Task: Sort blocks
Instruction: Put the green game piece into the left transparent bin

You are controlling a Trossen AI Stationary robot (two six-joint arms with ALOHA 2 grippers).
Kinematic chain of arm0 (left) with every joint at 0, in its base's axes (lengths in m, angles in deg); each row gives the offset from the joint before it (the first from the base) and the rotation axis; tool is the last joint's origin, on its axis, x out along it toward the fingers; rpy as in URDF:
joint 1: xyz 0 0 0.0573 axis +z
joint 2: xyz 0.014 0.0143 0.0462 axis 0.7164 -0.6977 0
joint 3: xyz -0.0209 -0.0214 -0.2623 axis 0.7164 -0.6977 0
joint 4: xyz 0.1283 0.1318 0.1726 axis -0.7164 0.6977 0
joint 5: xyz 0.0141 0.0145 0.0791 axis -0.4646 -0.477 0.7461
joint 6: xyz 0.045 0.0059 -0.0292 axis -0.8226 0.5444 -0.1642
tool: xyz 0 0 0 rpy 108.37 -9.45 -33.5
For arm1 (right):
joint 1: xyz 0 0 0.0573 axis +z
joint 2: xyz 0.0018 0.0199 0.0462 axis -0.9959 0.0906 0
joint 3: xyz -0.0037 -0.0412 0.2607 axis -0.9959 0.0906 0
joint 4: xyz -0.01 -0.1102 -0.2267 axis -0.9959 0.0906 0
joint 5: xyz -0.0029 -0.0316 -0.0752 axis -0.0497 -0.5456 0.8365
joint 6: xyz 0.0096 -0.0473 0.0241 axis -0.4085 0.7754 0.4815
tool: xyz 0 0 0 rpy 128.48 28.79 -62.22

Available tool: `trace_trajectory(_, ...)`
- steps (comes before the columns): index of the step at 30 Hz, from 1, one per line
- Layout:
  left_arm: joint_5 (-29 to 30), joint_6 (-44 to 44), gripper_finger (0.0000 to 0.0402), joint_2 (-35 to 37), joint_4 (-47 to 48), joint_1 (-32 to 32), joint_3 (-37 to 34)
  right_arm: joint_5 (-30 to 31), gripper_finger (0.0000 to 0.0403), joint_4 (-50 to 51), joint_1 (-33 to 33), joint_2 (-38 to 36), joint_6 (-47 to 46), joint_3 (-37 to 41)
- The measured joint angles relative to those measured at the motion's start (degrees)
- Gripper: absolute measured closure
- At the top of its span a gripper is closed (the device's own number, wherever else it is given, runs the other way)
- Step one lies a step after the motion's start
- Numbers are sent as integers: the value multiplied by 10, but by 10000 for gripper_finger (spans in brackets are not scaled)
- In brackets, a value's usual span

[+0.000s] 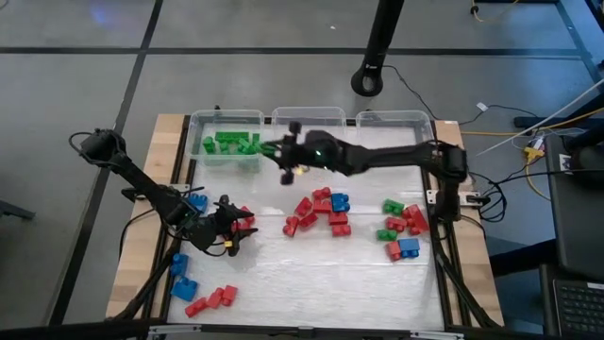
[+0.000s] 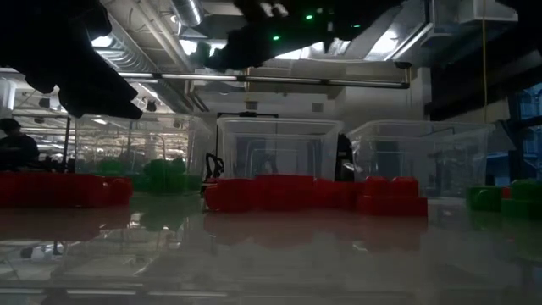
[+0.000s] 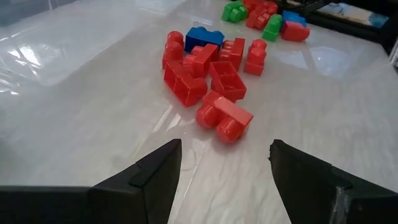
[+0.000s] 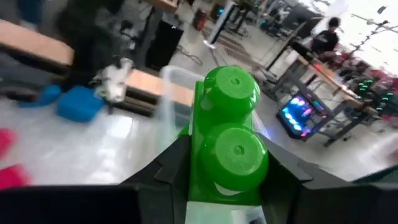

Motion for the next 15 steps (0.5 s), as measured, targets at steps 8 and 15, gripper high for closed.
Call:
trace_trajectory(8,0,2,171,0,5,0,0,-2,261,-2,-37,123,1,-154)
trace_trajectory(15,0,3,171,0,3,0,0,-4,248,-21,-46,204,-4,-227)
